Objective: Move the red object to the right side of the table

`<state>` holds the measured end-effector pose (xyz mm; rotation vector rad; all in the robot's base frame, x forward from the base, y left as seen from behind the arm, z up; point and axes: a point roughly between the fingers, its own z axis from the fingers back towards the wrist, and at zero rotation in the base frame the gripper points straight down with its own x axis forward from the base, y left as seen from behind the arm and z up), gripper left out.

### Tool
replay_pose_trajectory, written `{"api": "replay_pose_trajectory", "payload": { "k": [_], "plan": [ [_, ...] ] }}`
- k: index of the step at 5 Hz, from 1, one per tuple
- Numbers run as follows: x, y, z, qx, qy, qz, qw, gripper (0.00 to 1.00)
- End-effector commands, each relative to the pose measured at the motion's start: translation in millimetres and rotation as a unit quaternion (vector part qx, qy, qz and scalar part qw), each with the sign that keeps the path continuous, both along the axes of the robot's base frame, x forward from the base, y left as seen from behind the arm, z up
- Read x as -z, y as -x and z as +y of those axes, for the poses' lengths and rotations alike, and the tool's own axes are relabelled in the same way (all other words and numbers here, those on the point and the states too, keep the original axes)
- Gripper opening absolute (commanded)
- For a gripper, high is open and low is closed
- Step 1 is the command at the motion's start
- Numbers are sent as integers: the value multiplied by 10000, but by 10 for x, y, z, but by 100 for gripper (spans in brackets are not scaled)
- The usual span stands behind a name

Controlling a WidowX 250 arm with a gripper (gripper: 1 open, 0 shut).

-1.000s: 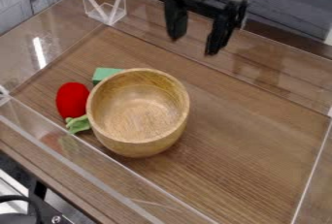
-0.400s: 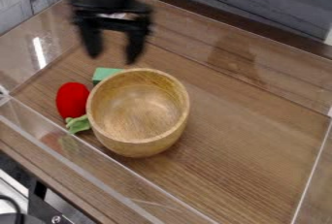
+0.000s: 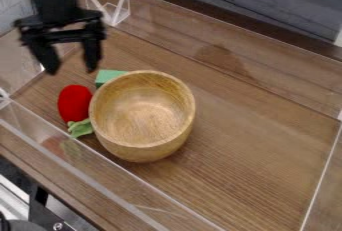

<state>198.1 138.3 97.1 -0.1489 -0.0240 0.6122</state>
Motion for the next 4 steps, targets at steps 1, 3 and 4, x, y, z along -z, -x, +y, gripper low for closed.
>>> {"api": "replay_pose_trajectory", "payload": {
  "k": [1,3,4],
  "plan": [
    [37,38,235,-915,-33,-129,9957,100],
    [361,8,341,-1717,1,-27,9851,100],
    [378,14,289,-1669,10,11,9860,100]
  ]
}}
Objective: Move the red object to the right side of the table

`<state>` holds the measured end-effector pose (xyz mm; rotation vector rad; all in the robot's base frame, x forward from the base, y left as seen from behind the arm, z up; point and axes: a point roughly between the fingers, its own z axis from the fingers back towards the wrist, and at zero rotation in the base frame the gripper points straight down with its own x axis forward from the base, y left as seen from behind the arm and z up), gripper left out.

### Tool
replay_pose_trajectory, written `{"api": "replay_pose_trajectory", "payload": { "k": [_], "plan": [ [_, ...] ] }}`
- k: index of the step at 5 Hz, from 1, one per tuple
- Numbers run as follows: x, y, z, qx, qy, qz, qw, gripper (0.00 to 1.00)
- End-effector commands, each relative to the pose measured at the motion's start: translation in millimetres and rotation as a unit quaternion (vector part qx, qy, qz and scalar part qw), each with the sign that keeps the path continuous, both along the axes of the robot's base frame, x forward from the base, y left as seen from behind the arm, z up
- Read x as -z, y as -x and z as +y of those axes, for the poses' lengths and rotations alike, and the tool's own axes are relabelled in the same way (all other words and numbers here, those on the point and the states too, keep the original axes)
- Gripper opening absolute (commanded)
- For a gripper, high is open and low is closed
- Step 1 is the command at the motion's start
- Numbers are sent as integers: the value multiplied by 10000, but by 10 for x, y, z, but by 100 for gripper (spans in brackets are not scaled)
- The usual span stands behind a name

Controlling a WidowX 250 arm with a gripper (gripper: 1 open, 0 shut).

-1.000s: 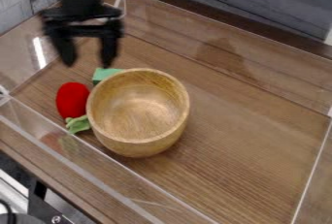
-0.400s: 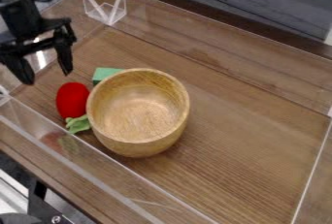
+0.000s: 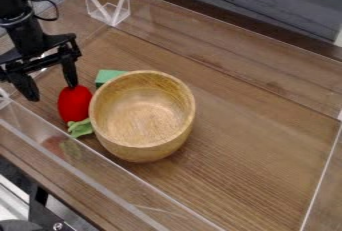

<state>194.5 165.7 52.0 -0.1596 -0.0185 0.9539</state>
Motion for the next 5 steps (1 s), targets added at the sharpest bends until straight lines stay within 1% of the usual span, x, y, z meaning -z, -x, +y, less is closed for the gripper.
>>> {"api": "replay_pose_trajectory", "payload": {
  "k": [1,3,4,5],
  "plan": [
    [-94,-14,-27,9,-85,-59,9999,100],
    [-9,-82,195,239,20,-7,9997,100],
    [139,-130,161,100,71,12,9999,100],
    [244,-171,93,-3,116,29,9999,100]
  ]
}}
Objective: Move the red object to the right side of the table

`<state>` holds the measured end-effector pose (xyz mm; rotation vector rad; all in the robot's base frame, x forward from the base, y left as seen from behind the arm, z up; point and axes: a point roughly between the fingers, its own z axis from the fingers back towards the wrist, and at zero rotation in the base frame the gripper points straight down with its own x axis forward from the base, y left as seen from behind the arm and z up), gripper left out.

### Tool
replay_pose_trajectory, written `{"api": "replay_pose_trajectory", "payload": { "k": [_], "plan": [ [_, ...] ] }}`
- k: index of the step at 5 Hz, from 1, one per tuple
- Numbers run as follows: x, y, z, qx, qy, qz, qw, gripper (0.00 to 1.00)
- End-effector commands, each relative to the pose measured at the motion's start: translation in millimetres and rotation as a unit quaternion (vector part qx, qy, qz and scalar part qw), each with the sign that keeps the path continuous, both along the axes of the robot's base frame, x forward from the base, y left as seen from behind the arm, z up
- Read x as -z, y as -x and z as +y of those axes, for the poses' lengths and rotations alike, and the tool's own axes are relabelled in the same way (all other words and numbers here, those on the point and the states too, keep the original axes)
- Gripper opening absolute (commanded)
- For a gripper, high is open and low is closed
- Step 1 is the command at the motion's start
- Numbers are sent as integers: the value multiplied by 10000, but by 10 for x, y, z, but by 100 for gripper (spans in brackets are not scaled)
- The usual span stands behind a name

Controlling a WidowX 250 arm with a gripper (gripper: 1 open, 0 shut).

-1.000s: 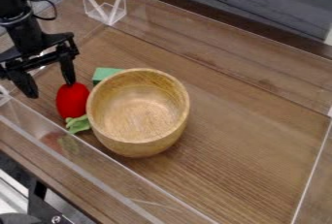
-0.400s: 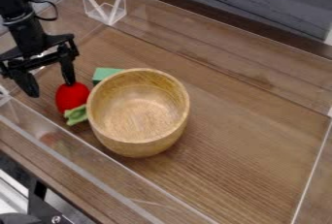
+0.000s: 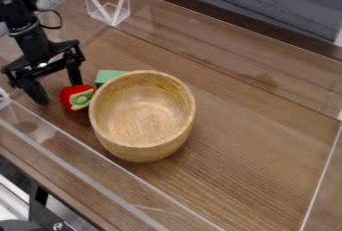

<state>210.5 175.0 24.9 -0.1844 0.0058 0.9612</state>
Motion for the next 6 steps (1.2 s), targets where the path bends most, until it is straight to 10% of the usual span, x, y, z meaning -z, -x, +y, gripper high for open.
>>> {"api": "replay_pose_trajectory", "payload": {
  "k": [1,4,5,6],
  "plan": [
    [-25,-68,91,109,-3,-17,9999,100],
    [-56,-163,317,857,3,41,9963,100],
    [-29,-189,393,837,12,63,9965,0],
    [-305,-265,265,1366,-38,-109,9906,0]
  ]
}}
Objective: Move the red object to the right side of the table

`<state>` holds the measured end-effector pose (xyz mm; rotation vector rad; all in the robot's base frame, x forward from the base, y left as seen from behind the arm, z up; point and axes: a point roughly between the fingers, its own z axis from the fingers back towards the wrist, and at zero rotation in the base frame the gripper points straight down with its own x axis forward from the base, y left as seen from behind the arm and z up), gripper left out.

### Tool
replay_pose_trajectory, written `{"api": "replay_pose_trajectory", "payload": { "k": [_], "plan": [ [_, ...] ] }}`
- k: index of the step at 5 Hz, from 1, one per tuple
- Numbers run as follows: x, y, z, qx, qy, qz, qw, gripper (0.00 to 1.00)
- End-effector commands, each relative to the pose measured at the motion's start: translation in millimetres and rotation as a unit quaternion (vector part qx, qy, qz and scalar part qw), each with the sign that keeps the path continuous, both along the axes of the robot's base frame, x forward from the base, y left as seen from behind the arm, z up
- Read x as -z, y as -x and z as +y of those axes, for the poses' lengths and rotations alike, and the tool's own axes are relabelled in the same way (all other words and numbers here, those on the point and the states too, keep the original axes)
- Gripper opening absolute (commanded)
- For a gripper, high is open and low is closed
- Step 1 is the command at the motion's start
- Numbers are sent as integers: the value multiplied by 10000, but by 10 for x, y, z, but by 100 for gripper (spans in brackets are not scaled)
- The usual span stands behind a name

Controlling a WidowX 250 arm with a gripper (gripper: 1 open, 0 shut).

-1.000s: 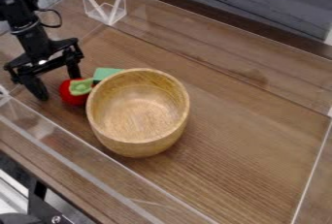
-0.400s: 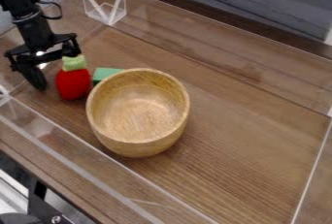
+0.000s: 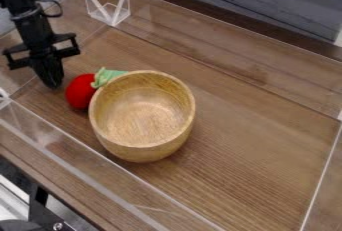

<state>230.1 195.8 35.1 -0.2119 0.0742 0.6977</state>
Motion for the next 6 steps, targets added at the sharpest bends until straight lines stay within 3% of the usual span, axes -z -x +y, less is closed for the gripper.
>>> {"api": "replay_pose_trajectory", "payload": {
  "k": [1,2,3,4,6],
  "plan": [
    [-503,-158,-95,594,-264,-473,9968,0],
    [-805,-230,-276,996,-239,-637,9927,0],
    [-975,-223,-501,1287,-227,-729,9887,0],
    [-918,-134,-607,1415,-262,-677,9873,100],
    [-613,-148,-816,1678,-270,-589,9837,100]
  ]
}}
